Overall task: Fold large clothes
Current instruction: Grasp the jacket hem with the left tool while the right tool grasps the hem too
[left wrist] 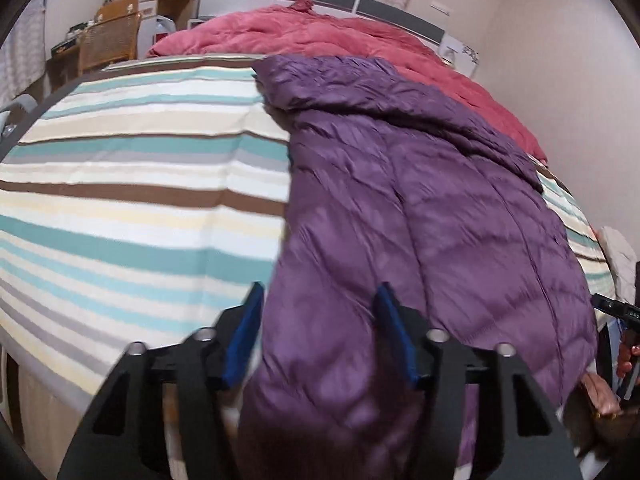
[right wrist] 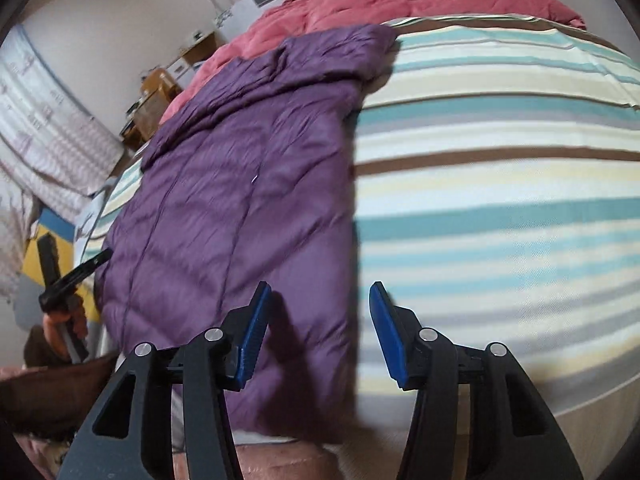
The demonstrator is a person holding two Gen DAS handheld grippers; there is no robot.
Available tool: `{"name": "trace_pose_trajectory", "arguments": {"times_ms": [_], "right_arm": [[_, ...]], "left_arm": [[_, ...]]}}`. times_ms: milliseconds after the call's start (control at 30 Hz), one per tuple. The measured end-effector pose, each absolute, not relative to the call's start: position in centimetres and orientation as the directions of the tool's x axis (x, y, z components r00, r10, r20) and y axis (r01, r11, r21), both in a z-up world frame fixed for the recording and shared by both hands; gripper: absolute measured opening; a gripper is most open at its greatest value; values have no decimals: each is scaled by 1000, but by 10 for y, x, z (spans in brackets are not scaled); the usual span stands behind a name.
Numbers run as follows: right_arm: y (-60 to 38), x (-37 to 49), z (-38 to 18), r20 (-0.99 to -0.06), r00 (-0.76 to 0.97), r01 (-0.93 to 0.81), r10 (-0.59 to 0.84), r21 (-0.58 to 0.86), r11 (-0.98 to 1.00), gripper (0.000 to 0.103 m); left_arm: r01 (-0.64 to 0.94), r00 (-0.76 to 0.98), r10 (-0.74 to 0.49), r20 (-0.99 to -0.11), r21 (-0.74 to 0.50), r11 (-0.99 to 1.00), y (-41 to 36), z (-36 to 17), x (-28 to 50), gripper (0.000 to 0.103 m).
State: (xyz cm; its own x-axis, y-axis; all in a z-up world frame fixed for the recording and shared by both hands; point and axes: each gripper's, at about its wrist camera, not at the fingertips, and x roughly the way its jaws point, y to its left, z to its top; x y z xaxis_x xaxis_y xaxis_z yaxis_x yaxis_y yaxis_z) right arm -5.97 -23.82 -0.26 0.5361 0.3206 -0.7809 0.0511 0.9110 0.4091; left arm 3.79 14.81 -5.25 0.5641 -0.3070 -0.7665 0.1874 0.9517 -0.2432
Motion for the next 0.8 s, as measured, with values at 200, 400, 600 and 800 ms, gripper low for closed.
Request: {"name": "trace_pose_trajectory", "arguments": {"times_ms": [200,400,600,800], "right_arm": [[-221,-75,-7,-768,514,-14,381,437,899,52],[-223,-85,-17,-740,509,-9,440,507,862,36],[-219,-85,-12,-720,506,-38,474,531,846,7],[-227,-96,11,-671,542,-88,506,554,828,6]], "left_arm": [[197,535,-331,-777,-266,944,151,-52,13,39],[221,502,-343,-794,-266,938,148,-54,-6,37],[279,490,-355,-796,-243,929,139,-45,-16,7],[302,507,-389,-769,-264,916,146,-26,-34,6]]}}
